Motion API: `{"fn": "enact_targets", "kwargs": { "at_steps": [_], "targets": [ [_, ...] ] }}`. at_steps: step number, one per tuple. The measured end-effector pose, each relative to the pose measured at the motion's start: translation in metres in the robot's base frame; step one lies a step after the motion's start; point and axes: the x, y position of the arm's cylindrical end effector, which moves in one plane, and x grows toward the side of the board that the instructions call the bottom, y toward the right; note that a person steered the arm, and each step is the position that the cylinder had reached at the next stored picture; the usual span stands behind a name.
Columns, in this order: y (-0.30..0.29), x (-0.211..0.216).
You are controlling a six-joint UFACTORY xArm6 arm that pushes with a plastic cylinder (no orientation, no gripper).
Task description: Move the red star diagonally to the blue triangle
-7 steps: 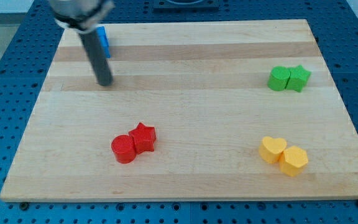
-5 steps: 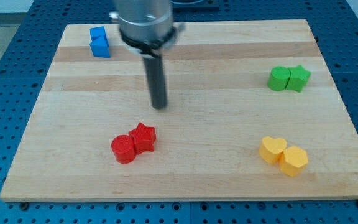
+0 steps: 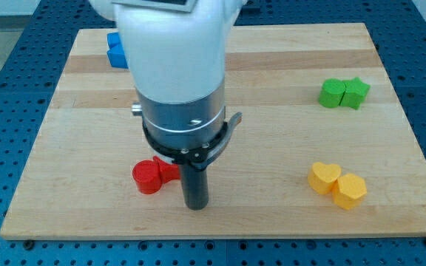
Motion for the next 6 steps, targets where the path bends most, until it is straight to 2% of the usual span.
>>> {"fn": "enact_targets", "kwargs": {
  "at_steps": [2, 3, 4, 5, 6],
  "targets": [
    [-0.019, -0.076],
    [-0.063, -0.075],
    [-0.041, -0.045],
    [-0.055, -0.033],
    [-0.104, -0.055]
  ]
}}
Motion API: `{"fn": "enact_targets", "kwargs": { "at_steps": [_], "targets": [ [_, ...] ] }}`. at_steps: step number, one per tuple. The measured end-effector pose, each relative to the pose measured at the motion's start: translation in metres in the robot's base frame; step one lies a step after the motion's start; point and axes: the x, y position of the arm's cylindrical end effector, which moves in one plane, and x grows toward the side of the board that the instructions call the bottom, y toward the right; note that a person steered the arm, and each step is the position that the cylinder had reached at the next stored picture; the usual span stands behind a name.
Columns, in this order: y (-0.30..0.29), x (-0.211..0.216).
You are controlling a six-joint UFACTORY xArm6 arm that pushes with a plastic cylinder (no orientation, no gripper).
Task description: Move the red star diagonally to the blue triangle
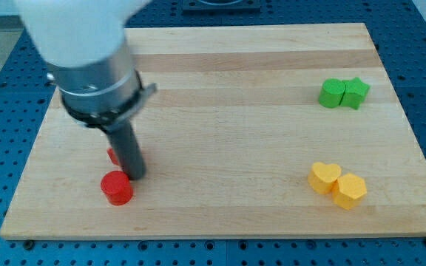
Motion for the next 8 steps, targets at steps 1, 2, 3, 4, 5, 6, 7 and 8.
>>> {"fn": "enact_targets", "kwargs": {
  "at_steps": [1, 2, 3, 4, 5, 6, 7, 8],
  "targets": [
    [-0.015, -0.024],
    [-0.035, -0.079],
    [-0.042, -0.138],
    [-0.046, -0.176],
    [-0.055, -0.178],
    [-0.022, -0.123],
    [0.045, -0.023],
    [0.083, 0.038]
  ]
}}
